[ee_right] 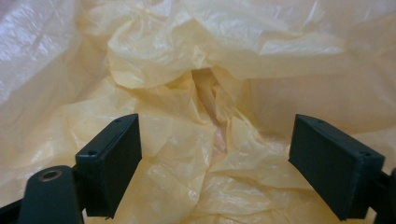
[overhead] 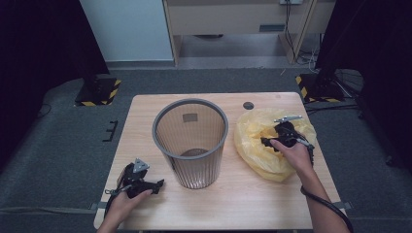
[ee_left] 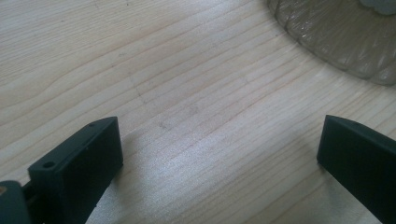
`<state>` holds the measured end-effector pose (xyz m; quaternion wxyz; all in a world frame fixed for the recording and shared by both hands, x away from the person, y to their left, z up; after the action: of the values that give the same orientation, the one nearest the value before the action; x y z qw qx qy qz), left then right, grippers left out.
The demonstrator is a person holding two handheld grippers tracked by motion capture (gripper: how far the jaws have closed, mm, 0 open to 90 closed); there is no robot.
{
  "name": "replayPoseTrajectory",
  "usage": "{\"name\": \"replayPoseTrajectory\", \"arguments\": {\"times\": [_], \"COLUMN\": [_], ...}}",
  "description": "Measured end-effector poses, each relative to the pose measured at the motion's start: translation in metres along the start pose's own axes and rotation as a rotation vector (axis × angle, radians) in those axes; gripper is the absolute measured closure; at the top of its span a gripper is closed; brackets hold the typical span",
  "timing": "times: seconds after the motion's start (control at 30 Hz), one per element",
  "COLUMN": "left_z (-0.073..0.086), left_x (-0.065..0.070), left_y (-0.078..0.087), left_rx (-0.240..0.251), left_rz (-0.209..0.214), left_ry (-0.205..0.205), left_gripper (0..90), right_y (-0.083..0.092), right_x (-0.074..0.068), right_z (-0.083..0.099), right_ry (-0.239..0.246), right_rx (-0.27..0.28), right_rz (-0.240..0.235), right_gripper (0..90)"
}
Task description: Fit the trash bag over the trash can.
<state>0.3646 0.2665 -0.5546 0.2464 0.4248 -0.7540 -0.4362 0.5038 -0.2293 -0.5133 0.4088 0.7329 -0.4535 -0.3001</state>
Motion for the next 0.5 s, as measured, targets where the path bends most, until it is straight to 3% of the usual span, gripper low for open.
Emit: {"name": "replayPoseTrajectory", "arguments": {"times": [0.3,0.5], "left_z": [0.0,0.0], "left_x": [0.0,0.0], "left_y": [0.0,0.0], "left_rx": [0.001,0.002], "left_rz": [-0.001,-0.002], "left_ry": [0.002,0.004], "left_gripper": [0.0,0.0], "right_y": [-0.028,-0.035], "right_x": [-0.001,0.0], "right_z": [0.011,0.013], "right_ry": [0.004,0.005], "right_rx": [-0.063,-0.054], "right_rz": [0.017,0.025], "right_gripper": [9.4,7.3]}}
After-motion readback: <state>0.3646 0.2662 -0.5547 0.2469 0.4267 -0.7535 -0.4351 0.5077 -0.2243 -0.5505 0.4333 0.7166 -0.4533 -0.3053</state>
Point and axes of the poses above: each handheld gripper's, and its own axes: y roughly backward along the jaws, z roughly out of its underside, x roughly to its right, the point moved 3 cm from there along -y, roughly forward along the jaws, and after that the axes turned 12 degrees about -x, right-handed, at the moved point
